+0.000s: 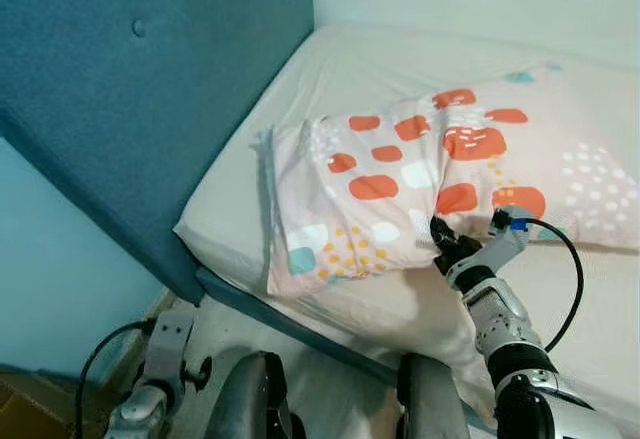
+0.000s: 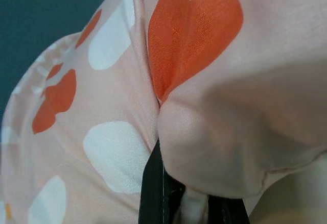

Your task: Clean up the room

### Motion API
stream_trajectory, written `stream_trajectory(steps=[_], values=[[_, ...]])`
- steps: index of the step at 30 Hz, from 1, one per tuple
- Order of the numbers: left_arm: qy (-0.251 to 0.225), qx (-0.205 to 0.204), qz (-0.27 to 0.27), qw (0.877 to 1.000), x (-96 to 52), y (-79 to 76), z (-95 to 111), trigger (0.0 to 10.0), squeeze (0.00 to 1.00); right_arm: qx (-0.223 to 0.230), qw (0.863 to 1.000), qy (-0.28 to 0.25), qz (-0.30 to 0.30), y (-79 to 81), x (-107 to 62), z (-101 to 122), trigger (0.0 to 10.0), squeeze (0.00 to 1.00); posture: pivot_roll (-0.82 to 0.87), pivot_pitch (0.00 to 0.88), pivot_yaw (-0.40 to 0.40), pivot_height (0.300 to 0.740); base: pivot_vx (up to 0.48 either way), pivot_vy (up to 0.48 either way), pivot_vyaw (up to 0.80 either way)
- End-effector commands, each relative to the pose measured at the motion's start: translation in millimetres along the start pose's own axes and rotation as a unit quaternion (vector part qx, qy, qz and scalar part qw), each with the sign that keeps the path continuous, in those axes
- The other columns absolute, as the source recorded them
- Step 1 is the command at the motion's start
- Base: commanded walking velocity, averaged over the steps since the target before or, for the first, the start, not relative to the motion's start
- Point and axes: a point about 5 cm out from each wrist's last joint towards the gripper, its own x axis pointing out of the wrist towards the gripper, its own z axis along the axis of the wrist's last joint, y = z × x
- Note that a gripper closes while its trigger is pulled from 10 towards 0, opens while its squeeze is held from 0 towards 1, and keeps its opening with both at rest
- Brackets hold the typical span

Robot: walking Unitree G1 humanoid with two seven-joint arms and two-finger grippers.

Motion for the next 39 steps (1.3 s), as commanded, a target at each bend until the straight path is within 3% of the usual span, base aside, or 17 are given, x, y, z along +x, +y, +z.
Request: stream_trajectory(steps=[1,7,11,16,20,23,26,35,39], values=[[0.016,-0.011,0.016,1.0,-1.4,8.2,-4,10.0,0.0,-0.001,1.0,0.026,-0.002,-0.6,-3.1,-10,0.0,0.0,0.02,0.142,0.068,0.616,0.0,0.0,0.0],[0.015,-0.011,0.023,1.0,1.6,11.9,2,10.0,0.0,-0.01,1.0,0.002,-0.012,-2.1,1.1,7,0.0,0.0,0.01,0.127,0.072,0.631,0.0,0.0,0.0],[0.032,-0.012,0.027,0.999,-0.3,10.3,-5,10.0,0.0,-0.015,1.0,-0.011,-0.013,-1.5,4.4,16,0.0,0.0,0.01,0.114,0.071,0.646,0.0,0.0,0.0],[0.079,-0.02,0.04,0.996,-9.2,10.1,-29,10.0,0.0,-0.02,1.0,-0.005,-0.014,-0.3,5.2,13,0.0,0.0,0.0,0.096,0.059,0.666,0.0,0.0,0.0],[0.094,-0.024,0.046,0.994,-12.6,10.8,-36,10.0,0.0,-0.021,1.0,-0.002,-0.015,-0.2,5.2,12,0.0,0.0,0.0,0.094,0.058,0.671,0.0,0.0,0.0],[0.161,-0.048,0.072,0.983,-31.0,13.7,-70,10.0,0.0,-0.021,0.999,0.015,-0.023,-1.2,3.9,4,0.0,0.0,-0.01,0.069,0.048,0.686,0.0,0.0,0.0],[0.192,-0.056,0.084,0.976,-40.9,14.0,-85,10.0,0.0,-0.02,0.999,0.026,-0.031,-3.0,2.3,-1,0.0,0.0,-0.02,0.056,0.04,0.696,0.0,0.0,0.0],[0.223,-0.062,0.085,0.969,-51.8,7.2,-102,10.0,0.0,-0.016,0.999,0.02,-0.042,-7.1,-2.1,-5,0.0,0.0,-0.02,0.041,0.036,0.72,0.0,0.0,0.0],[0.228,-0.06,0.079,0.969,-51.6,3.4,-103,10.0,0.0,-0.039,0.999,0.01,-0.029,-7.3,-1.1,3,0.0,0.0,-0.02,0.028,0.035,0.72,0.0,0.0,0.2]])
